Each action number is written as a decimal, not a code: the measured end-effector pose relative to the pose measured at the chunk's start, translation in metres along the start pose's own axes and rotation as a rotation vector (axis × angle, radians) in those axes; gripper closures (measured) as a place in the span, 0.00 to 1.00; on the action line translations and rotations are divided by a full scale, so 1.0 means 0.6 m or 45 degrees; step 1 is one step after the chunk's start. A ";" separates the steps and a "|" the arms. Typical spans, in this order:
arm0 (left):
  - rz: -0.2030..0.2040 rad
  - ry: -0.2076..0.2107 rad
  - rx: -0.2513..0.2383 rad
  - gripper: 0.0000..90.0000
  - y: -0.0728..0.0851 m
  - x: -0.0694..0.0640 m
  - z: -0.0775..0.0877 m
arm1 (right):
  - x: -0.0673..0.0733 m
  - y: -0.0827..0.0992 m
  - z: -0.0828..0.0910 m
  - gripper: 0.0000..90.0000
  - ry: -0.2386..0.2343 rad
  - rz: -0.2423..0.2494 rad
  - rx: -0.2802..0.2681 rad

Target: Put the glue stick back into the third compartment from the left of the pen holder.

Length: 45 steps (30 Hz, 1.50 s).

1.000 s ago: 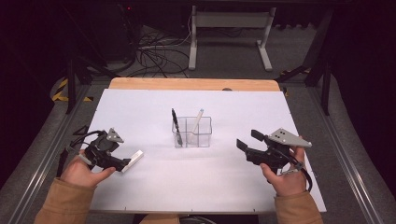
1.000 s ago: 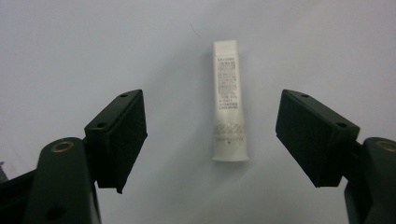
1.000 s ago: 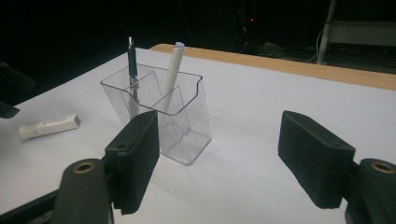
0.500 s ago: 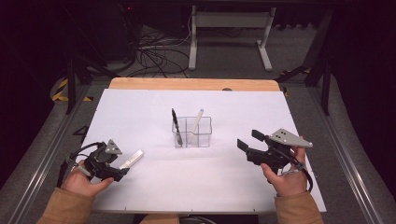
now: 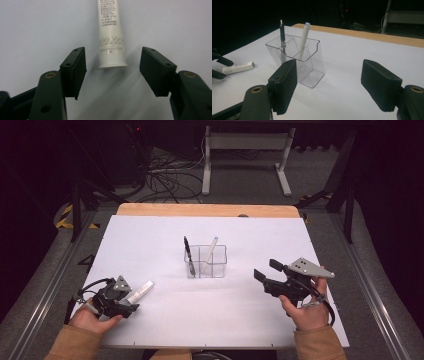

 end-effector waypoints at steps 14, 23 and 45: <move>0.082 0.092 -0.051 0.63 0.014 0.010 -0.006 | 0.002 0.002 -0.003 0.34 -0.002 0.005 0.012; 0.102 0.097 -0.076 0.71 0.014 0.014 -0.007 | 0.004 0.003 -0.005 0.34 -0.004 0.006 0.019; 0.067 0.080 -0.188 0.72 -0.005 0.003 0.042 | 0.003 0.003 -0.002 0.34 0.000 0.006 0.015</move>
Point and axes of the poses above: each handheld gripper's, and its own axes: z roughly backward along the jaws, y roughly out of its underside, x roughly to its left, the point moved 3 cm from there along -z, roughly forward along the jaws, and after that the axes turned 1 degree about -x, right-handed, at the moved point
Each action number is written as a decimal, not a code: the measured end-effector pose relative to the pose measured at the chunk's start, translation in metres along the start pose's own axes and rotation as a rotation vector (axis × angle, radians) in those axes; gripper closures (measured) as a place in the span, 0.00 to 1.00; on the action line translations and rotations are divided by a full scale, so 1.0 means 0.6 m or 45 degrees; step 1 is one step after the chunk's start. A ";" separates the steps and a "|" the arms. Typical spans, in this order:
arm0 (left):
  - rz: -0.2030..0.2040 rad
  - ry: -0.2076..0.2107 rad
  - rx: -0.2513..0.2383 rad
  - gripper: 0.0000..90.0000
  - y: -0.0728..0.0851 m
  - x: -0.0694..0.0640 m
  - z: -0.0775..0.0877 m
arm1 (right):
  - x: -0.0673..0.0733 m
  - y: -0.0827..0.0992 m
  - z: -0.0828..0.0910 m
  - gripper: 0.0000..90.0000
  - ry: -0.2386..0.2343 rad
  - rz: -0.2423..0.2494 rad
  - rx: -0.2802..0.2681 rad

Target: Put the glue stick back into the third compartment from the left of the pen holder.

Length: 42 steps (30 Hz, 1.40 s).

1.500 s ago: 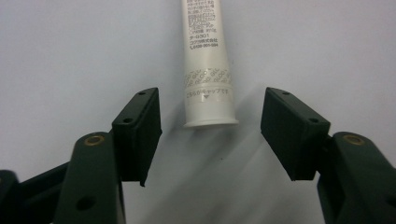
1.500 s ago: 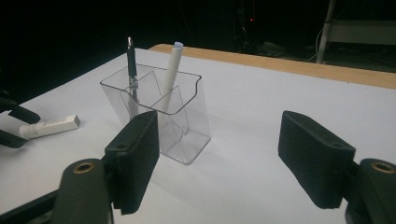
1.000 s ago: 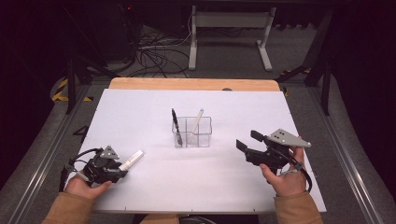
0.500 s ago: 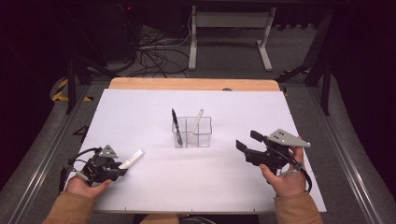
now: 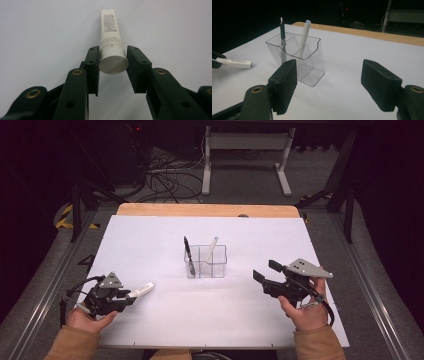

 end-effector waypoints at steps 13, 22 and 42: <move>0.018 0.021 -0.054 0.72 -0.013 -0.002 0.017 | -0.001 0.001 0.000 0.34 0.002 -0.004 0.003; 0.018 0.024 -0.095 0.72 -0.022 -0.003 0.034 | -0.002 0.002 -0.001 0.34 0.004 -0.009 0.006; -0.063 0.027 -0.220 0.72 -0.089 -0.032 0.094 | -0.003 0.002 0.002 0.34 0.016 -0.011 0.004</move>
Point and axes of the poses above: each handheld gripper's, and its own axes: z roughly backward along the jaws, y roughly out of its underside, x roughly to its left, the point moved 3 cm from there along -z, roughly forward along the jaws, and after that the axes turned 1 degree about -x, right-handed, at the moved point
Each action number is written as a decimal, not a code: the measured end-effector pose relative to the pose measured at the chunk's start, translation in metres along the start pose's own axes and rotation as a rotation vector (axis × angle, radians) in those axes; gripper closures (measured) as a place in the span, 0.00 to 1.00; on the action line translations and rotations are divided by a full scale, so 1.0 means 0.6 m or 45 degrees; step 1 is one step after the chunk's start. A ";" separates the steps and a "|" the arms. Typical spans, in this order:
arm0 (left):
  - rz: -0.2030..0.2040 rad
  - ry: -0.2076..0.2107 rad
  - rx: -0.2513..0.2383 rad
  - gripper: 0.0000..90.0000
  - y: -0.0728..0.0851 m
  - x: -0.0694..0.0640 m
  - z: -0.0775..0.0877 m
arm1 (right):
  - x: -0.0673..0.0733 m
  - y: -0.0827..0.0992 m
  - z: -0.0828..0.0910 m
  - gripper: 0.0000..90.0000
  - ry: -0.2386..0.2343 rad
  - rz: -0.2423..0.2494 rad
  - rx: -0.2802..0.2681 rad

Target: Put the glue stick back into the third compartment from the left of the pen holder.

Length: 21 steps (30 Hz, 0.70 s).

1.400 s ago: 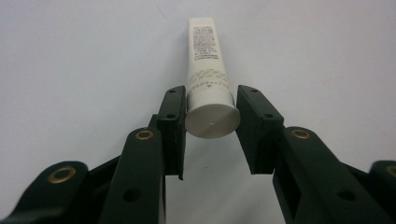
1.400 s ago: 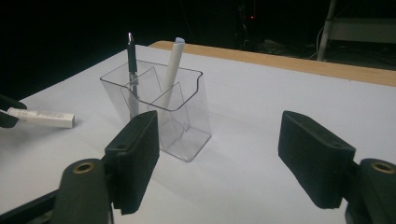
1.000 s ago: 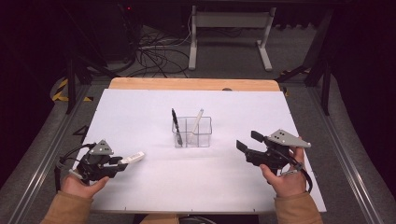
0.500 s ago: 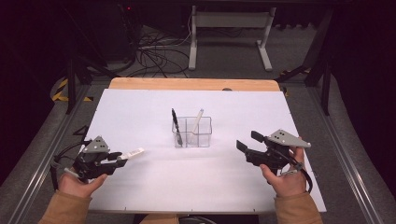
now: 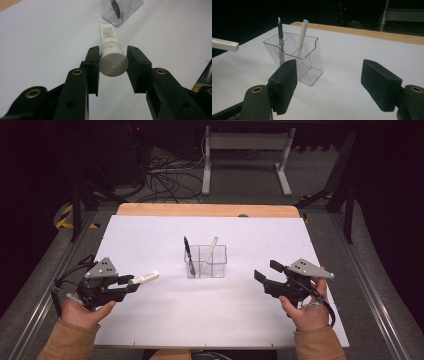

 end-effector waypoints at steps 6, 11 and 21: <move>-0.021 0.017 -0.014 0.72 -0.017 -0.008 0.003 | 0.000 0.001 0.001 0.34 0.001 0.000 0.000; -0.041 0.016 -0.015 0.72 -0.026 -0.011 0.007 | -0.002 0.000 0.005 0.34 0.010 -0.004 -0.005; -0.103 0.038 -0.043 0.72 -0.062 -0.023 0.014 | -0.002 0.001 0.009 0.34 0.014 -0.007 -0.008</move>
Point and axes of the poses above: each handheld gripper's, and its own axes: z roughly backward along the jaws, y roughly out of its underside, x roughly to its left, the point moved 3 cm from there along -z, roughly forward along the jaws, and after that the axes turned 1 degree about -x, right-handed, at the moved point
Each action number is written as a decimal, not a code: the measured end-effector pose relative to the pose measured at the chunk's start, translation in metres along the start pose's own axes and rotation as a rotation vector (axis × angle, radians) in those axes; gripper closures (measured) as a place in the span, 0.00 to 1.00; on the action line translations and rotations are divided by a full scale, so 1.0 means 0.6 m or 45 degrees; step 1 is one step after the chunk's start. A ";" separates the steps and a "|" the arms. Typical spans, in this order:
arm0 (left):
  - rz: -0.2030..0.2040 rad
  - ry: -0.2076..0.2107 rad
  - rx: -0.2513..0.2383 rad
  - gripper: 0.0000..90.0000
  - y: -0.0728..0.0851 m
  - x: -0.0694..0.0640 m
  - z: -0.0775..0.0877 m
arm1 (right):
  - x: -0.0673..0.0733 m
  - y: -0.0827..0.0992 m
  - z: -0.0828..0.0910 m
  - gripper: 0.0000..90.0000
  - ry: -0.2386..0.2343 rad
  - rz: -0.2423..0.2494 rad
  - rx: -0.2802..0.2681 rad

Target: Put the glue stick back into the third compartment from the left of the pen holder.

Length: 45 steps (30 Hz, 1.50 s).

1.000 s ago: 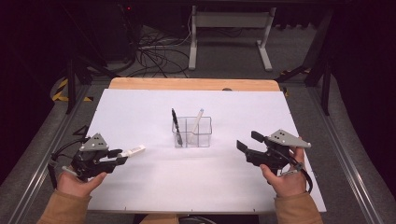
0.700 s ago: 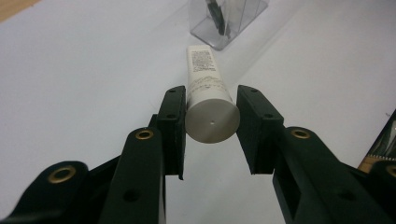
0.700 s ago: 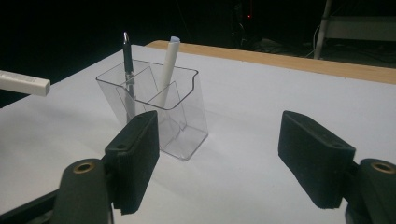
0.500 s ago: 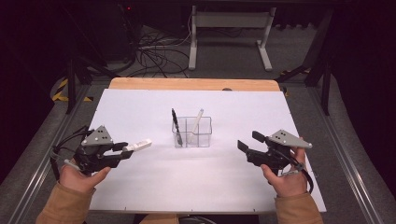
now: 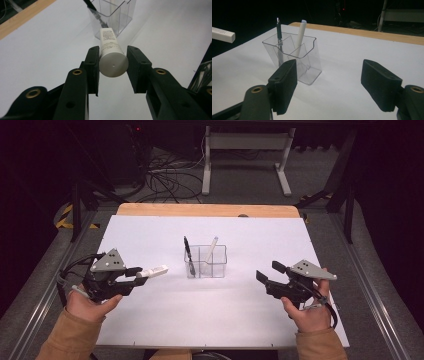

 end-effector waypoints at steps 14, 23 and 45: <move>-0.070 0.065 -0.024 0.72 -0.072 -0.008 -0.015 | -0.001 -0.001 0.000 0.34 0.001 0.000 -0.003; -0.108 0.105 -0.028 0.72 -0.113 -0.013 -0.033 | -0.002 -0.001 0.002 0.34 0.001 0.000 -0.002; -0.206 0.193 0.000 0.72 -0.206 -0.039 -0.097 | -0.001 -0.005 0.000 0.34 -0.011 0.000 -0.014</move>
Point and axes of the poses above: each handheld gripper's, and its own axes: z roughly backward along the jaws, y roughly out of its underside, x roughly to its left, the point moved 3 cm from there along -z, roughly forward along the jaws, and after that the axes turned 1 degree about -x, right-handed, at the moved point
